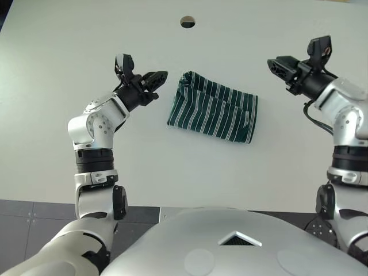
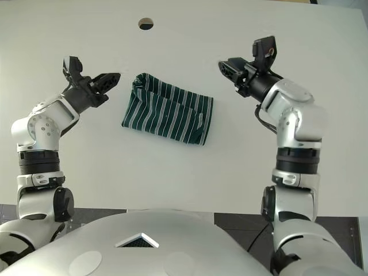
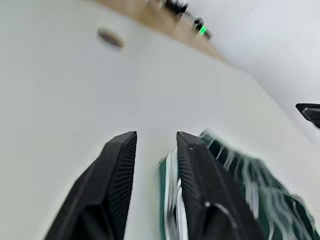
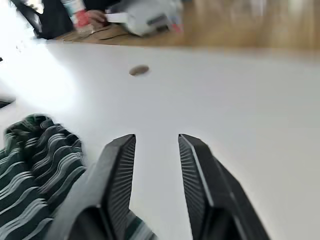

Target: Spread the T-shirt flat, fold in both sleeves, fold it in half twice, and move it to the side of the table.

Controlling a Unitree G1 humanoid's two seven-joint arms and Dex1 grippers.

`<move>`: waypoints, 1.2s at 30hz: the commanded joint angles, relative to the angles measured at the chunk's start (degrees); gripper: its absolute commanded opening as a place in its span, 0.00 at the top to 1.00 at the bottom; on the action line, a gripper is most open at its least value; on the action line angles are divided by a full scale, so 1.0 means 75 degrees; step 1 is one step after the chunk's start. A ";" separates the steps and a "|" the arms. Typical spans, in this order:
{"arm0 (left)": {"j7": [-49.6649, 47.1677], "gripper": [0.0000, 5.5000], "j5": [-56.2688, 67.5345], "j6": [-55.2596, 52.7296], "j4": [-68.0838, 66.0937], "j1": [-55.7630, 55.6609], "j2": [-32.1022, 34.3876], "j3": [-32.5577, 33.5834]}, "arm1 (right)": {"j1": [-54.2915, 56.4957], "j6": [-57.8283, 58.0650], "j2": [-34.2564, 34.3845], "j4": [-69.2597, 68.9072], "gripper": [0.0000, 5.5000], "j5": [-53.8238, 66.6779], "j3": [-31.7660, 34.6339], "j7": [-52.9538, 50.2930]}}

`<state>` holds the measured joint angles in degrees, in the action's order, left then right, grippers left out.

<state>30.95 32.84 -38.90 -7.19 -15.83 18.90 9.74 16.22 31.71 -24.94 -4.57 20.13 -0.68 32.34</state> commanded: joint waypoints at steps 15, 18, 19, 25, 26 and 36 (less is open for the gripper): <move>-0.0157 0.97 0.0164 0.1061 0.1492 0.0695 -0.0648 0.0174 | -0.0088 -0.3627 0.1044 0.1354 0.98 -0.4971 -0.4237 -0.0888; -0.0207 0.97 0.0223 0.1061 0.1798 0.0808 -0.0719 0.0084 | 0.0022 -0.3510 0.1017 0.1887 0.98 -0.5278 -0.4324 -0.0794; -0.0221 0.97 0.0230 0.1055 0.1864 0.0825 -0.0729 0.0061 | 0.0013 -0.3424 0.0934 0.2002 0.98 -0.5366 -0.4386 -0.0628; -0.0314 0.97 0.0243 0.1033 0.2121 0.0943 -0.0740 0.0047 | -0.0661 -0.2819 -0.0760 0.1260 0.98 -0.5184 -0.4073 0.1230; -0.0332 0.97 0.0240 0.1051 0.2150 0.0973 -0.0750 0.0039 | -0.0843 -0.2886 -0.1198 0.1042 0.98 -0.5073 -0.3922 0.1559; -0.0558 0.97 0.0371 0.1057 0.2501 0.1312 -0.0806 0.0169 | -0.2588 -0.3987 -0.4490 0.0645 0.98 -0.4731 -0.2523 0.2707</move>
<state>27.54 35.19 -30.86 10.13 -6.69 12.72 10.54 2.96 0.21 -54.30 -3.43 -14.26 -19.22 49.13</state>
